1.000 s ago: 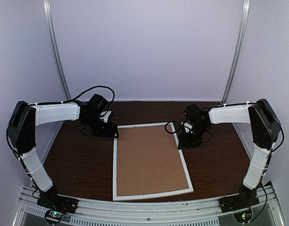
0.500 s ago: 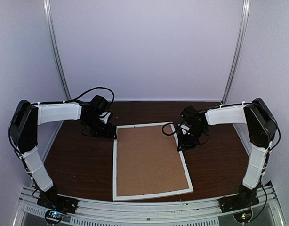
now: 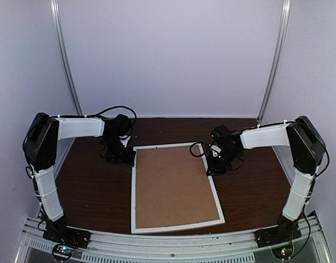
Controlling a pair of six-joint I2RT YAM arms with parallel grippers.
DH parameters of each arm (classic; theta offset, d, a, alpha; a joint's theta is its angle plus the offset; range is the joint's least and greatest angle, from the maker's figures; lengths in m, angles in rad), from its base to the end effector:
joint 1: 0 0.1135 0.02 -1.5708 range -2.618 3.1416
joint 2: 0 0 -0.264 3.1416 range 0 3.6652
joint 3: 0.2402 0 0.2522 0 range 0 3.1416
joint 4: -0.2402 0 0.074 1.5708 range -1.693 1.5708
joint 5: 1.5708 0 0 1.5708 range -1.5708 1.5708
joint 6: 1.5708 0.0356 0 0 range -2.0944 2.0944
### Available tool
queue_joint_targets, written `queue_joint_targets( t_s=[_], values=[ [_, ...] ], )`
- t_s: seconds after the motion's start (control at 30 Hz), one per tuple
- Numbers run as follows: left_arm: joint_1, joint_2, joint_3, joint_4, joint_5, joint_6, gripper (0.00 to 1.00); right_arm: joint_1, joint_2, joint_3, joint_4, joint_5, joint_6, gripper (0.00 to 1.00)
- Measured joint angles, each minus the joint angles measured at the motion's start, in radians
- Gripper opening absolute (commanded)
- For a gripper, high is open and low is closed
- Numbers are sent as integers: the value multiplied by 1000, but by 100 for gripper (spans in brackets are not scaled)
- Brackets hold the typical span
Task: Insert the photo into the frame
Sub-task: Press the fastener onto the backboard.
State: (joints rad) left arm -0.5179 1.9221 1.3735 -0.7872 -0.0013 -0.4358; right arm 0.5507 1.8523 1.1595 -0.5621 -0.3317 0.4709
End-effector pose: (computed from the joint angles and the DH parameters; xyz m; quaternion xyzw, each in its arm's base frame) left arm 0.3273 -0.1864 0.1782 0.0407 0.9923 -0.0532 0.1044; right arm 0.2953 0.1949 0.1545 -0.0648 0.9722 0.2181 0.0556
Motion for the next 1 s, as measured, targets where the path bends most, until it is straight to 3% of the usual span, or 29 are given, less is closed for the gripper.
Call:
queue_joint_targets(
  t_s=[1.0],
  values=[
    [-1, 89, 59, -19, 42, -12, 82, 2, 0, -1, 1, 0, 3, 6]
  ],
)
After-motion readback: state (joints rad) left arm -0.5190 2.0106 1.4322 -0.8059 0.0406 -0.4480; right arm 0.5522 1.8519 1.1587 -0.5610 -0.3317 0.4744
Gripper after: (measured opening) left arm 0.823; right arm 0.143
